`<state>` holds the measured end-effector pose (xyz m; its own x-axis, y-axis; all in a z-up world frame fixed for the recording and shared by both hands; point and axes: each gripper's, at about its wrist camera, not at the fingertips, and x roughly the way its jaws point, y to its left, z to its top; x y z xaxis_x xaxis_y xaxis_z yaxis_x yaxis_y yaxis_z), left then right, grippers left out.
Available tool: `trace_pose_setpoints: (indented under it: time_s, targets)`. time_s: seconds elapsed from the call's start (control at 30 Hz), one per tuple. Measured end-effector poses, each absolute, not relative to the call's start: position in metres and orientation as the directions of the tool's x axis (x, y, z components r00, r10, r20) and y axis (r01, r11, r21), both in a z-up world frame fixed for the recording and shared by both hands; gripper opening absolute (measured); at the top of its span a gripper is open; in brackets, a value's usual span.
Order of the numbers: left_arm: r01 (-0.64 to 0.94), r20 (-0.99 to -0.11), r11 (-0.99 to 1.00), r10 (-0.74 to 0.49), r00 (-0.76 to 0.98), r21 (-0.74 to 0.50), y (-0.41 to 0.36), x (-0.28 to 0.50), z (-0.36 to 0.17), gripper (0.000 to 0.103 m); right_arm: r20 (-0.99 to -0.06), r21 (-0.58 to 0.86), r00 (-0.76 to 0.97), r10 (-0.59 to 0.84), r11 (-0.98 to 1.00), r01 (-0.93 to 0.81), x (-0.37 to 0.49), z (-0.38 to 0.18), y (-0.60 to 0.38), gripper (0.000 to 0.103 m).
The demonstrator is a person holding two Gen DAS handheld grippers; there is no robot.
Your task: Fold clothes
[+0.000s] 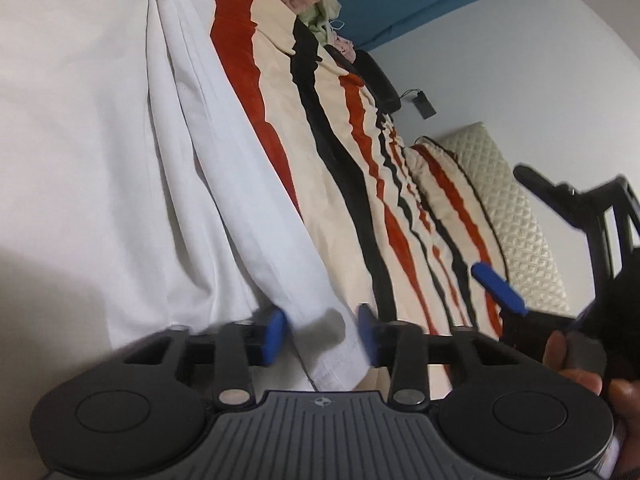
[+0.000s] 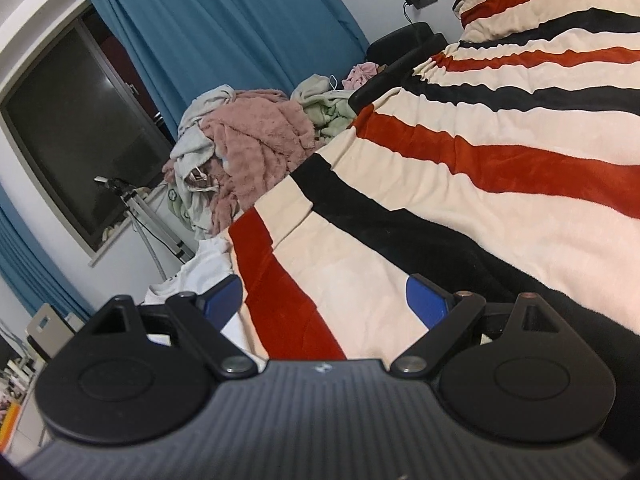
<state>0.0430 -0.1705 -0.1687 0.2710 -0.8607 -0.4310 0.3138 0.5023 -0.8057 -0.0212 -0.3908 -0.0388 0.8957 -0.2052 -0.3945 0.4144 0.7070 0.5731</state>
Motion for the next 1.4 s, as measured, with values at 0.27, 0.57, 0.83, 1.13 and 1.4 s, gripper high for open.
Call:
trace_pose_setpoints:
  time_s: [0.27, 0.57, 0.83, 1.13, 1.4]
  targets:
    - [0.323, -0.347, 0.447, -0.881, 0.322, -0.834, -0.154, 0.034, -0.144, 0.004, -0.398, 0.534, 0.875, -0.275, 0.706, 0.465, -0.022, -0.039, -0.390, 0.090]
    - [0.331, -0.332, 0.461, -0.864, 0.378, -0.823, -0.064, 0.009, -0.065, 0.004, -0.357, 0.487, 0.888, -0.288, 0.754, 0.441, -0.025, -0.029, -0.378, 0.090]
    - [0.208, -0.482, 0.599, -0.768, 0.421, -0.774, 0.026, 0.000, -0.066, 0.004, -0.388, 0.427, 0.900, -0.198, 0.827, 0.366, -0.010, -0.028, -0.353, 0.090]
    - [0.259, -0.635, 0.772, -0.629, 0.448, -0.581, 0.016, 0.000, -0.080, 0.005, -0.395, 0.334, 0.913, -0.104, 0.909, 0.248, -0.001, -0.026, -0.319, 0.090]
    - [0.362, -0.642, 0.843, -0.538, 0.546, -0.398, 0.001, -0.025, -0.058, 0.069, -0.338, 0.271, 0.940, -0.046, 0.952, 0.144, -0.006, -0.018, -0.290, 0.090]
